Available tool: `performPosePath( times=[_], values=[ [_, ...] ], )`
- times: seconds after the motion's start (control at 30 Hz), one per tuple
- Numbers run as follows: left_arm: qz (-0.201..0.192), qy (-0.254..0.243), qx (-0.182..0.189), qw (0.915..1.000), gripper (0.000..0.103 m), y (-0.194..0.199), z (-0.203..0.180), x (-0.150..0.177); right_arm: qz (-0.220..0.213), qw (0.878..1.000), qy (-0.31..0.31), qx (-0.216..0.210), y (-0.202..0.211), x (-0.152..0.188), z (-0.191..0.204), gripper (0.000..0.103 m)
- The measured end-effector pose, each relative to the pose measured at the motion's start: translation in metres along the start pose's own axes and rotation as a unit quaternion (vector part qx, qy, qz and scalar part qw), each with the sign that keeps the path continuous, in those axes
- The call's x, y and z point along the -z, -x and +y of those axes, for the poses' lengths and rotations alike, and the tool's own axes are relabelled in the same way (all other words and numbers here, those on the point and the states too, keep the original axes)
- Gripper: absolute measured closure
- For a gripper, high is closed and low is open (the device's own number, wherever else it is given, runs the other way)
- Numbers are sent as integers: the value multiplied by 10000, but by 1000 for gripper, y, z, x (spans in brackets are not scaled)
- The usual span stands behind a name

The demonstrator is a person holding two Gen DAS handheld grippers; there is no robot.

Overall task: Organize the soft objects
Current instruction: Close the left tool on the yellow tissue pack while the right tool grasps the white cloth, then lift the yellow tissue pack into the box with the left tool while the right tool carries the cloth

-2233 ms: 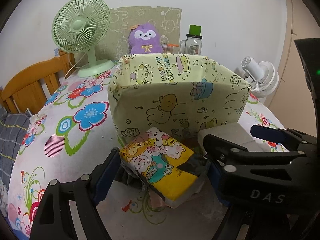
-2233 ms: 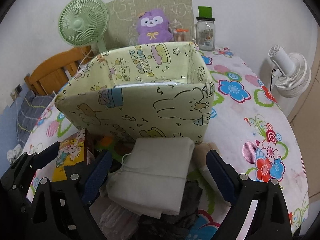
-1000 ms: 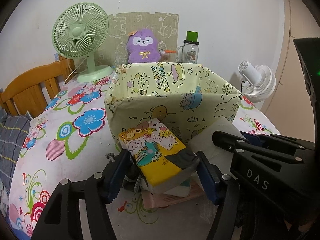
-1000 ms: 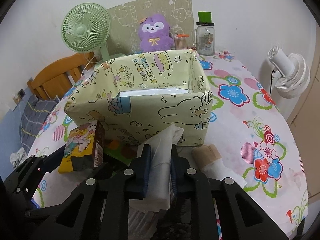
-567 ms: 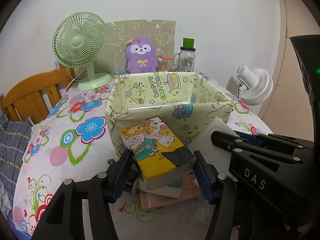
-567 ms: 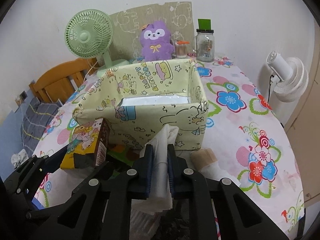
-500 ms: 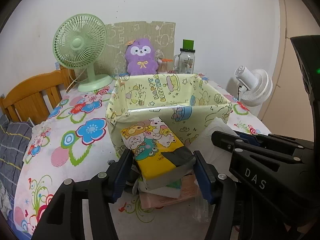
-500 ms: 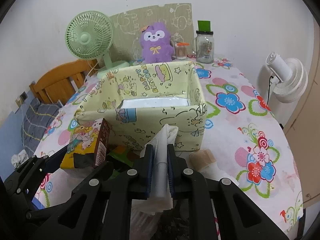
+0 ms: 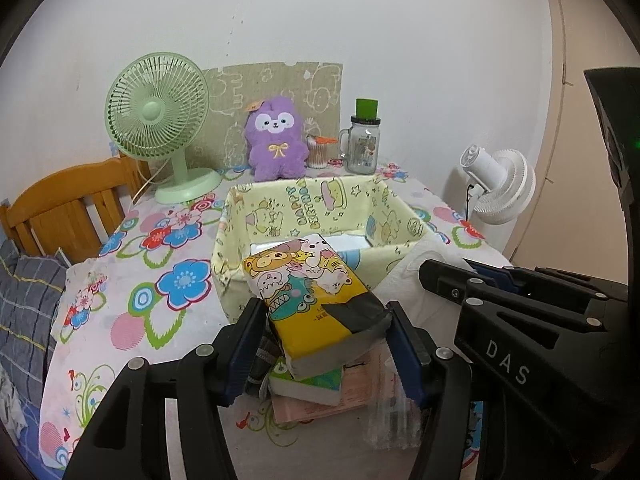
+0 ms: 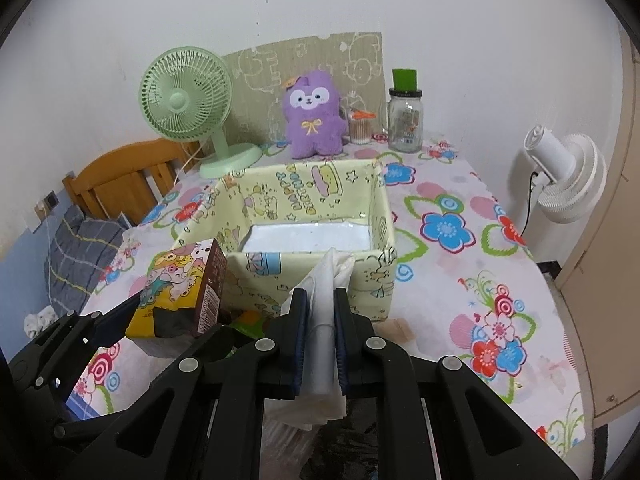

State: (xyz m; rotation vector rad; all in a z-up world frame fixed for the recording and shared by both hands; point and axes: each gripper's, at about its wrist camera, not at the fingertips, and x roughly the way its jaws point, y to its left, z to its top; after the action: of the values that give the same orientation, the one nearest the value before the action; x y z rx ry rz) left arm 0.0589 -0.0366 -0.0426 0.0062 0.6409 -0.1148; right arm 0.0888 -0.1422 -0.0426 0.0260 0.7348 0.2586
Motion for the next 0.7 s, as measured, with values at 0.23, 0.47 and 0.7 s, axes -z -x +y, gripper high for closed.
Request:
performPosePath(
  times=[0.23, 0.47, 0.7],
  values=[
    [-69, -33, 32, 10000, 41, 6, -3, -12, -84, 10000, 1, 40, 11, -11, 1, 88],
    [-116, -55, -8, 9999, 41, 10, -4, -24, -159, 9998, 48, 107, 16, -22, 3, 88],
    [-164, -56, -32, 9998, 41, 10, -2, -34, -227, 9996, 67, 128, 18, -34, 5, 88]
  ],
)
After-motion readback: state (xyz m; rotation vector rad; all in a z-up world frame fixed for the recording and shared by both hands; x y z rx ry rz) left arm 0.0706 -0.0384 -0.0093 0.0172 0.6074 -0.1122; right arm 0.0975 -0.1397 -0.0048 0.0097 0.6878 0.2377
